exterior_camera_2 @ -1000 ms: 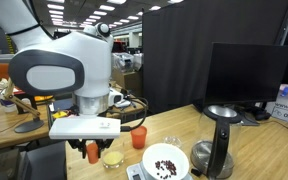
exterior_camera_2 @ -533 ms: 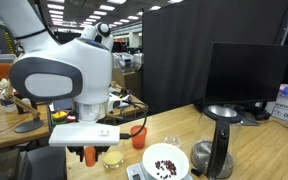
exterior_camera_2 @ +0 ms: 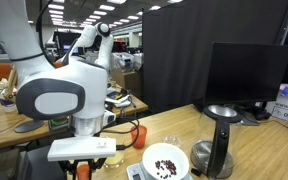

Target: Pour the things in the small orange cup into the glass bowl

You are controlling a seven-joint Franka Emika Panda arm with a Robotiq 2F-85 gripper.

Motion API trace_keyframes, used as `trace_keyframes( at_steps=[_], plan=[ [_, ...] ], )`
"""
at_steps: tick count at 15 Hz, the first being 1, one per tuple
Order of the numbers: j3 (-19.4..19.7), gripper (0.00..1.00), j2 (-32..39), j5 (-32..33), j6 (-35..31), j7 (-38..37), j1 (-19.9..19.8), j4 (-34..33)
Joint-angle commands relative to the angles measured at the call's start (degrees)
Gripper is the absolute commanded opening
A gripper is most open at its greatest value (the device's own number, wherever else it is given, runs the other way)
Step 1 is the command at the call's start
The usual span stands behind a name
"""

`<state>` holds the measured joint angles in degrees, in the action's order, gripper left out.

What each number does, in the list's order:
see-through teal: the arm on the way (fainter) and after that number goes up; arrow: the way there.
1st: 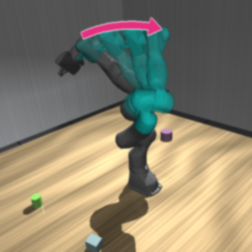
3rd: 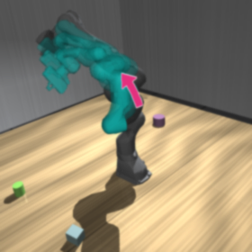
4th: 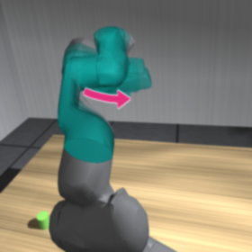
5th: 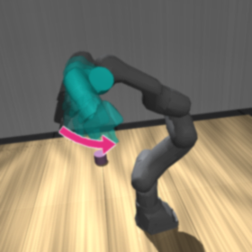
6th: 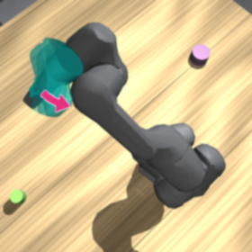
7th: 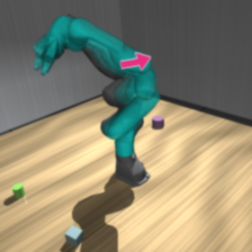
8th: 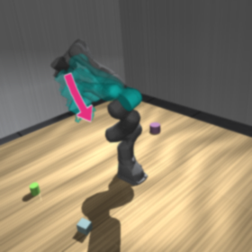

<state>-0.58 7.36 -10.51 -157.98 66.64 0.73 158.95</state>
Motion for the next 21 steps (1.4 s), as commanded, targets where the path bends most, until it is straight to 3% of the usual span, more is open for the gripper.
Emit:
trace_keyframes(
  at_steps=[1,13,15,18,21],
  plan=[
    [-1.6,0.17,0.8,2.0,-1.3,-1.4,-1.6,-0.2],
    [-2.3,0.17,5.5,9.5,-0.8,-8.7,-1.1,-5.4],
    [-3.1,0.60,6.4,9.9,-0.4,-9.2,-1.4,-6.6],
    [-3.2,0.73,6.8,11.2,-0.1,-9.9,-1.4,-7.3],
    [-3.0,0.94,6.2,12.6,0.0,-10.7,-1.9,-6.8]
  ],
)
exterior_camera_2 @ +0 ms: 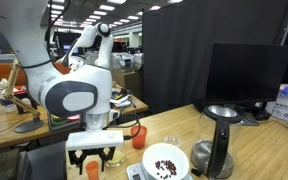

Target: Pour the things in the small orange cup into the glass bowl

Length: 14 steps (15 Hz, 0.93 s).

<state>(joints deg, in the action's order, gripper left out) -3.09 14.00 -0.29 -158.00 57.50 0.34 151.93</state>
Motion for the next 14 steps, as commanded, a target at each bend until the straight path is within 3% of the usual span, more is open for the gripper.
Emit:
trace_keyframes(
  at_steps=[1,8,9,14],
  plan=[
    [-0.4,0.98,-0.7,2.7,0.1,-1.8,-1.7,0.5],
    [1.3,1.00,-7.7,6.5,3.8,-3.9,-2.6,3.2],
    [0.8,1.00,-3.6,5.1,1.5,-3.3,-2.6,1.2],
    [1.3,1.00,-7.0,5.1,3.5,-3.1,-2.2,2.8]
  ],
)
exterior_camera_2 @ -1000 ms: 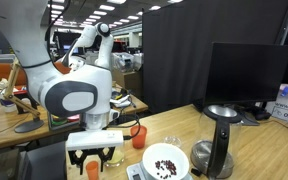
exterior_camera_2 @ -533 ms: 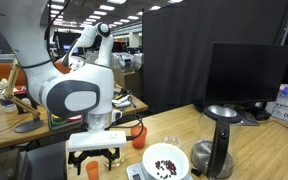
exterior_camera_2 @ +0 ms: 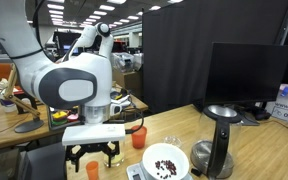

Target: Pour the things in the small orange cup into the glass bowl

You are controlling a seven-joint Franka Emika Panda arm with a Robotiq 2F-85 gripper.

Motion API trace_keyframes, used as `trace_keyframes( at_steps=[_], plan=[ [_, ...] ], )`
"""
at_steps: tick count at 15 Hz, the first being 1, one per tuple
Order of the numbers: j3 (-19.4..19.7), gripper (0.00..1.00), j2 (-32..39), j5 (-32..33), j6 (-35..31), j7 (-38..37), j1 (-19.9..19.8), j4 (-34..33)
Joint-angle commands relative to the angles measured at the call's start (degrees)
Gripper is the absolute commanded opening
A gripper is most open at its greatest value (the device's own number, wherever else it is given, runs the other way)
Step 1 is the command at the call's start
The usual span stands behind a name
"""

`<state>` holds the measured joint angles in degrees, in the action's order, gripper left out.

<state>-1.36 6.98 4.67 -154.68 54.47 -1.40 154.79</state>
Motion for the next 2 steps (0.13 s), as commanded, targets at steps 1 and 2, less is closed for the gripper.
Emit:
trace_keyframes(
  at_steps=[1,2],
  plan=[
    [-0.5,1.00,0.0,0.1,0.2,-0.1,-0.5,-0.1],
    [-0.5,1.00,0.0,0.1,0.2,-0.1,-0.5,-0.1]
  ],
)
